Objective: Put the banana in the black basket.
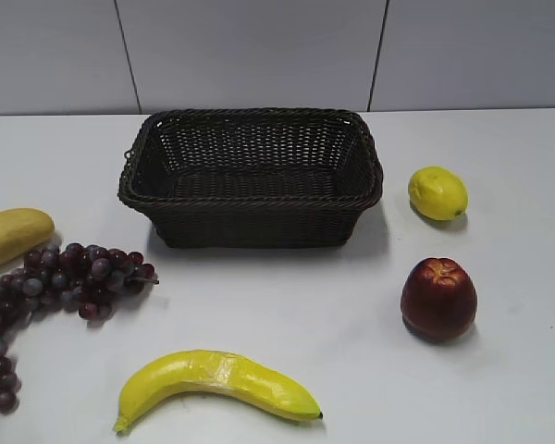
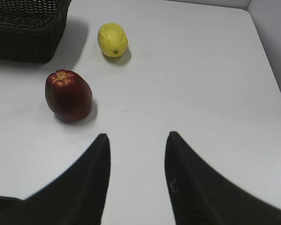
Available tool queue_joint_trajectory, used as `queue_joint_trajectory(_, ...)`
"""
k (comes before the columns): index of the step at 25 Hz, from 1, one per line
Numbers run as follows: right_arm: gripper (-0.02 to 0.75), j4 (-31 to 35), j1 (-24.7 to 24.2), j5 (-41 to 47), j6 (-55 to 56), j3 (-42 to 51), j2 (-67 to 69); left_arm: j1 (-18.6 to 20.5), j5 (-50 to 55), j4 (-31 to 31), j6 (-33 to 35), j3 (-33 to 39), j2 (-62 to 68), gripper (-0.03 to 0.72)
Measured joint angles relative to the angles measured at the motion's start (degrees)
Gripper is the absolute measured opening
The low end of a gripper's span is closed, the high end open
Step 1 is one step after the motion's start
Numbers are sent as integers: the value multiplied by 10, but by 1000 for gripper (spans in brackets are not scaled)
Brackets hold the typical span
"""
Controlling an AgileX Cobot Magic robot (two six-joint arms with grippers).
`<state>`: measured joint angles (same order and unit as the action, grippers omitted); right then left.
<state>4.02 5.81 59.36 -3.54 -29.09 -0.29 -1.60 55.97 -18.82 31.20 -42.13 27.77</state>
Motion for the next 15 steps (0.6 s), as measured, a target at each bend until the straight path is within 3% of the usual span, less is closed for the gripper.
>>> queue_joint_trajectory(3,301,0,0,0,0,0,0,-58,-9,-10,14,-23,55,562)
queue_joint_trajectory(11,301,0,0,0,0,0,0,-279,-3,50,18,-64,157,562)
queue_joint_trajectory(15,301,0,0,0,0,0,0,-346,-1,61,33,-66,216,562)
